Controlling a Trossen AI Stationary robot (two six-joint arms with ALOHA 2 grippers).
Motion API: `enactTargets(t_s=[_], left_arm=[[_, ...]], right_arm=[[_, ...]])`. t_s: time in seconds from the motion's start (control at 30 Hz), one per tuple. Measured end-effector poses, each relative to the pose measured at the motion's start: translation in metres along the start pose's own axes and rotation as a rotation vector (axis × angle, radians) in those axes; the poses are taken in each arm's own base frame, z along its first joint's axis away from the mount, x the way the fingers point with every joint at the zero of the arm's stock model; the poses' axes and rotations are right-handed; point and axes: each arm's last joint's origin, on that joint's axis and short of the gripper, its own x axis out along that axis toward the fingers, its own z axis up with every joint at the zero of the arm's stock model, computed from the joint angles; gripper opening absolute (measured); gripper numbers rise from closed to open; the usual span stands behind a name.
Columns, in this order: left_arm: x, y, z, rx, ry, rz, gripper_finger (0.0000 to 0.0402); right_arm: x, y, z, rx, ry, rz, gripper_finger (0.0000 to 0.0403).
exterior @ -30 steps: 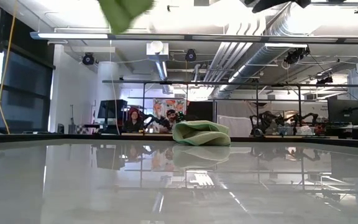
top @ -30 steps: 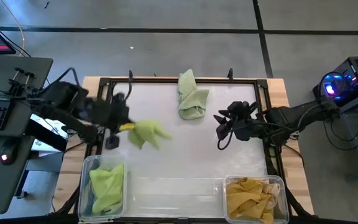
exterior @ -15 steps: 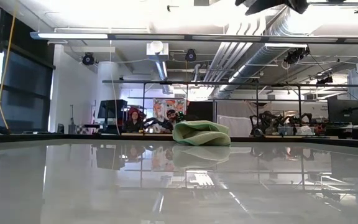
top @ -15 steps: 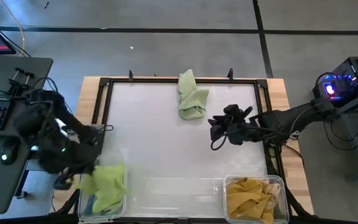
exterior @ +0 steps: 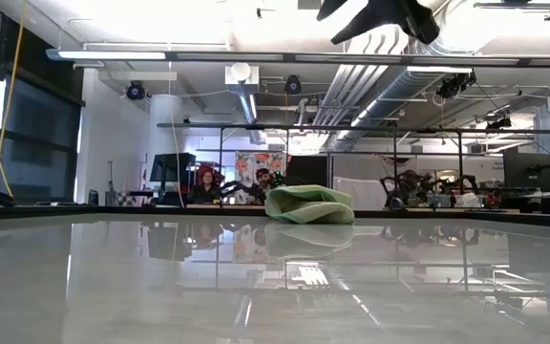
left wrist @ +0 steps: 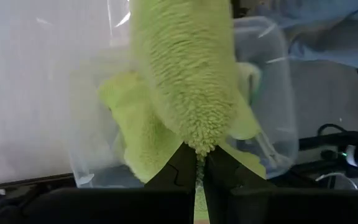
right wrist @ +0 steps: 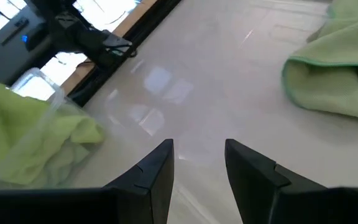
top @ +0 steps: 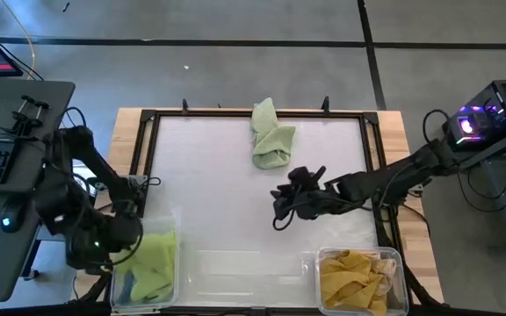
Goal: Sort microfiber towel by color & place in baskets
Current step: Put the light green microfiber towel into the left transparent bin
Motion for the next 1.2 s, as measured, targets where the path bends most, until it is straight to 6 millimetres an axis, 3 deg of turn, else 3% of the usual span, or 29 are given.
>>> enactTargets(t_s=[0.33,0.47,0.6,0.8,0.93,1.03,1.2], left_arm=[[0.071,0.028,-0.03,-0.061,0.091,0.167,0.0003],[0.085,0.034,-0.036,-0.118,0.193,0.181,0.0036],[0.081,0.034,-0.036,-0.151,0.222,0.153,0.0089],[0.056,0.029,-0.028,-0.228,0.283,0.026,0.014],[0.037,0.026,-0.022,-0.268,0.242,-0.011,0.0146],[0.029,0.027,-0.016,-0.265,0.09,0.025,0.0144],[0.045,0.034,-0.009,-0.265,-0.153,0.182,0.0122]], right_arm=[[-0.002,0.005,-0.001,0.023,-0.006,0.039,0.0139],[-0.003,0.006,-0.003,0.02,0.002,0.047,0.0139],[-0.003,0.006,-0.003,0.02,0.005,0.049,0.0139],[-0.003,0.005,-0.002,0.014,-0.03,0.029,0.0139],[-0.002,0.004,0.0,0.0,-0.038,0.021,0.0139],[0.0,0.003,0.002,0.003,-0.043,0.014,0.0139],[-0.001,0.003,0.002,0.008,-0.065,0.002,0.0139]])
